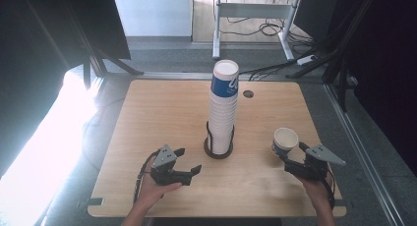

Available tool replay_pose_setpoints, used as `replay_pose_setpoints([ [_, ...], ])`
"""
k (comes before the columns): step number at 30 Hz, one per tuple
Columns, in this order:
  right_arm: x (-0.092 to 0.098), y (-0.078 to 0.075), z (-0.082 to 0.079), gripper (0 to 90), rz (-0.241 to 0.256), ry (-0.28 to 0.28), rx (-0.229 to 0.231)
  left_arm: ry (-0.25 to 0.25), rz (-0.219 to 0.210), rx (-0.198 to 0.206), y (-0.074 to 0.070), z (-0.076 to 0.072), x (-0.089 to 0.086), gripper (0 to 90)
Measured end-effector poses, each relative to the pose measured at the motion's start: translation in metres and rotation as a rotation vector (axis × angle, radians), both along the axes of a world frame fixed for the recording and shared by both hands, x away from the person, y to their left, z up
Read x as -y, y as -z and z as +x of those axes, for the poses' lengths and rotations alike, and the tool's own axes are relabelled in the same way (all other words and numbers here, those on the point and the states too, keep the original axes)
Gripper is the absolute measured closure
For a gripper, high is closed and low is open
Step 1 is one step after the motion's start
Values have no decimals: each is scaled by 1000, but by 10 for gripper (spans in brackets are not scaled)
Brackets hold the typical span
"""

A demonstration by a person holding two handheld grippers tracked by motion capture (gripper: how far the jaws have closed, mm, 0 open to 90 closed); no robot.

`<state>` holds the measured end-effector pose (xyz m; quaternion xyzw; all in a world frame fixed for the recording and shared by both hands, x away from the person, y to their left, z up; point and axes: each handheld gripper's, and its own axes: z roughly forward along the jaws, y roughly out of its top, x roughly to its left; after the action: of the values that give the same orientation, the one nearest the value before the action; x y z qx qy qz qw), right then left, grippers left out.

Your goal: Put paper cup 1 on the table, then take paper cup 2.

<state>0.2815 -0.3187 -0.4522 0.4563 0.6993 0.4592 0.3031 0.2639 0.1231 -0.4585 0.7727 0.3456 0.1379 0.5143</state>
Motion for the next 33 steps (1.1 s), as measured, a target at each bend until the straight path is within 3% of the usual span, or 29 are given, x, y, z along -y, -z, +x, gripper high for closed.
replay_pose_setpoints([
  [6, -13, -16, -8, 218, 44, -129, 44, -22, -27, 36, -8, 0, 0, 146],
  [13, -18, -20, -10, 237, 78, -209, 69, -26, -43, 72, -28, 12, 10, 133],
  [21, -16, -18, -8, 245, 86, -224, 55, -20, -5, 98, -50, 39, 23, 139],
  [33, -23, -14, -7, 250, 68, -250, 37, -27, -21, 112, -64, 75, 40, 125],
])
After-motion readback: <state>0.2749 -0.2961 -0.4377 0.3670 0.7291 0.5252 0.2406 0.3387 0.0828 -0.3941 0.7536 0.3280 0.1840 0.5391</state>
